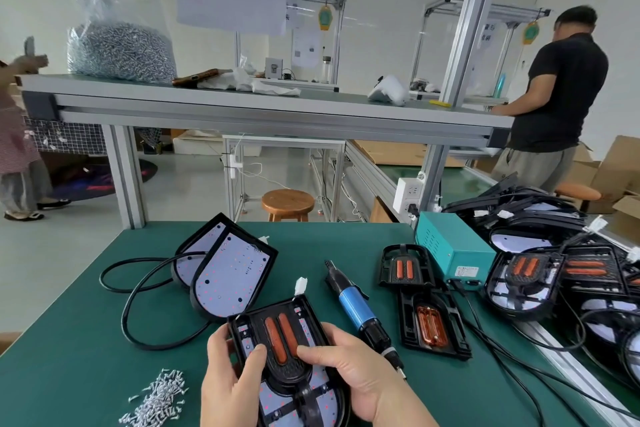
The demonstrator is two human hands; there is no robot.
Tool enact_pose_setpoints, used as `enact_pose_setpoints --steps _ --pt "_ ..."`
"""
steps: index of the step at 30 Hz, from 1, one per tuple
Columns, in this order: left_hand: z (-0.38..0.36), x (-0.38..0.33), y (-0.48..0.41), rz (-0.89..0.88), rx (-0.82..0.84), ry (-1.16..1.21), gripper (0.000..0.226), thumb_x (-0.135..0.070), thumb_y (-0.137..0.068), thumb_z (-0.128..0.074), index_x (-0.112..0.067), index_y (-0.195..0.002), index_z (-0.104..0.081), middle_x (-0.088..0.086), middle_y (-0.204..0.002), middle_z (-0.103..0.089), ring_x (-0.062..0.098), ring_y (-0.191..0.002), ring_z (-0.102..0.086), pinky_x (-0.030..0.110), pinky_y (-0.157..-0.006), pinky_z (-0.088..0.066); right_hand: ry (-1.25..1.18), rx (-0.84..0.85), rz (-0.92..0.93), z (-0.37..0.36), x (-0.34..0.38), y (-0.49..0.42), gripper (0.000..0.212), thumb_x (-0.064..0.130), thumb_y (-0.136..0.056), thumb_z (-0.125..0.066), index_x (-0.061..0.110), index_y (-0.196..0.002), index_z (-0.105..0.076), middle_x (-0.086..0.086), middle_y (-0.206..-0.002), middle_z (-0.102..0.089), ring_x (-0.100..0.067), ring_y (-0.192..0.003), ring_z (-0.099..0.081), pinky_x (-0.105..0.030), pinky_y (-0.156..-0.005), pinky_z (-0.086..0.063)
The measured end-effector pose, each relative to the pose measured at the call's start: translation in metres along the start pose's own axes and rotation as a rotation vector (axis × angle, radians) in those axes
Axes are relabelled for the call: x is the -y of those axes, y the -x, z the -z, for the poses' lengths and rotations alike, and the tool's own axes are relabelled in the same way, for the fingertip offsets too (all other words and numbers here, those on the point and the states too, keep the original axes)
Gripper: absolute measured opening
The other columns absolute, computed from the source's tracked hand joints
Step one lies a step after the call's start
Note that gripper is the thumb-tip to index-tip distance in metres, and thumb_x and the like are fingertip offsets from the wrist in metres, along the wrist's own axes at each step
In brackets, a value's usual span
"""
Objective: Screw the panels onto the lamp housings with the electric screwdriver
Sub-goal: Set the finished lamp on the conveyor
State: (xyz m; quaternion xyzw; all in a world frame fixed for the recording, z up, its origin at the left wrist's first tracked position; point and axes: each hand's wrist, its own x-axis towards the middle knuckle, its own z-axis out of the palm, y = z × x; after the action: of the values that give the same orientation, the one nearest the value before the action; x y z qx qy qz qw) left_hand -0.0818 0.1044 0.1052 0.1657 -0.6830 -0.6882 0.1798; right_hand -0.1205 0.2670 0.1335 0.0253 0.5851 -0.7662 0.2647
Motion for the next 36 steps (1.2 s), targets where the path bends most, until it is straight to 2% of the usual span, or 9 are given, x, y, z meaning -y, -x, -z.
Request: enact_pose_setpoints --steps 3,9,15,20,22,25,27,31,36 --pt "-0.001 0.002 -0.001 -0.002 -0.011 -0.004 0.037 -0.012 -0.092 -0.067 -0.025 -0.123 -0.051 -0.016 -0.106 -0.061 0.001 -0.091 -0.059 0.04 -0.087 -0.047 -0.008 -0.006 -0.002 0.002 -0.002 -0.001 0.043 -0.009 -0.084 -0.072 0.002 -0.124 -0.064 -0.022 -0.112 -0.073 -0.034 -0.097 -0.072 -0.04 -0.086 -0.058" --pt "-0.002 0.003 -0.002 -0.011 0.0 -0.037 0.037 -0.017 -0.092 -0.068 -0.028 -0.122 -0.049 -0.015 -0.106 -0.062 0.012 -0.092 -0.063 0.04 -0.086 -0.047 -0.009 -0.009 -0.008 0.005 -0.003 -0.004 0.047 -0.008 -0.083 -0.074 0.004 -0.126 -0.064 -0.022 -0.114 -0.073 -0.037 -0.104 -0.071 -0.045 -0.095 -0.056" --pt "-0.002 0.002 -0.001 -0.027 0.01 -0.069 0.04 -0.02 -0.094 -0.066 -0.025 -0.128 -0.046 -0.018 -0.108 -0.06 0.011 -0.09 -0.062 0.042 -0.084 -0.048 0.001 -0.004 0.02 0.006 -0.003 -0.002 0.044 -0.009 -0.083 -0.073 0.003 -0.124 -0.064 -0.022 -0.114 -0.073 -0.035 -0.1 -0.072 -0.038 -0.082 -0.059" --pt "-0.002 0.001 0.0 -0.035 0.027 -0.077 0.042 -0.021 -0.094 -0.065 -0.027 -0.131 -0.045 -0.016 -0.107 -0.062 0.012 -0.091 -0.063 0.046 -0.086 -0.05 0.025 0.003 0.066 0.007 -0.003 -0.001 0.05 -0.002 -0.083 -0.077 0.005 -0.129 -0.06 -0.02 -0.117 -0.072 -0.038 -0.109 -0.07 -0.044 -0.094 -0.057" --pt "-0.001 0.002 0.0 -0.026 0.031 -0.072 0.041 -0.024 -0.094 -0.065 -0.03 -0.13 -0.046 -0.013 -0.107 -0.065 0.012 -0.093 -0.064 0.043 -0.084 -0.049 0.027 0.006 0.081 0.007 -0.004 0.0 0.047 0.0 -0.083 -0.077 0.006 -0.127 -0.061 -0.02 -0.116 -0.073 -0.037 -0.107 -0.071 -0.041 -0.089 -0.058" --pt "0.0 0.004 0.0 -0.015 0.038 -0.074 0.04 -0.026 -0.093 -0.066 -0.035 -0.128 -0.049 -0.003 -0.093 -0.071 0.016 -0.089 -0.068 0.041 -0.079 -0.05 0.023 -0.001 0.091 0.007 -0.005 0.001 0.044 0.001 -0.084 -0.078 0.007 -0.125 -0.063 -0.017 -0.113 -0.074 -0.033 -0.102 -0.073 -0.035 -0.079 -0.059" --pt "0.0 0.004 0.001 -0.015 0.039 -0.077 0.038 -0.026 -0.092 -0.067 -0.039 -0.125 -0.051 0.002 -0.078 -0.072 0.019 -0.082 -0.069 0.038 -0.076 -0.052 0.015 -0.007 0.095 0.007 -0.005 0.001 0.042 0.001 -0.084 -0.077 0.007 -0.124 -0.063 -0.018 -0.112 -0.075 -0.033 -0.1 -0.073 -0.036 -0.079 -0.059" --pt "0.001 0.003 0.004 -0.015 0.038 -0.087 0.047 -0.024 -0.091 -0.068 -0.037 -0.133 -0.052 -0.001 -0.073 -0.072 0.013 -0.077 -0.068 0.027 -0.071 -0.049 0.009 -0.01 0.098 0.006 -0.005 0.001 0.037 0.0 -0.085 -0.075 0.005 -0.12 -0.065 -0.02 -0.112 -0.074 -0.033 -0.099 -0.073 -0.04 -0.085 -0.059" --pt "0.0 -0.003 0.011 -0.023 0.124 -0.066 0.062 -0.024 -0.094 -0.065 -0.038 -0.149 -0.039 -0.016 -0.083 -0.074 -0.001 -0.078 -0.068 0.022 -0.073 -0.047 -0.012 -0.016 0.088 0.007 -0.009 0.001 0.039 0.002 -0.085 -0.076 0.004 -0.123 -0.064 -0.021 -0.114 -0.073 -0.035 -0.101 -0.073 -0.04 -0.084 -0.059"
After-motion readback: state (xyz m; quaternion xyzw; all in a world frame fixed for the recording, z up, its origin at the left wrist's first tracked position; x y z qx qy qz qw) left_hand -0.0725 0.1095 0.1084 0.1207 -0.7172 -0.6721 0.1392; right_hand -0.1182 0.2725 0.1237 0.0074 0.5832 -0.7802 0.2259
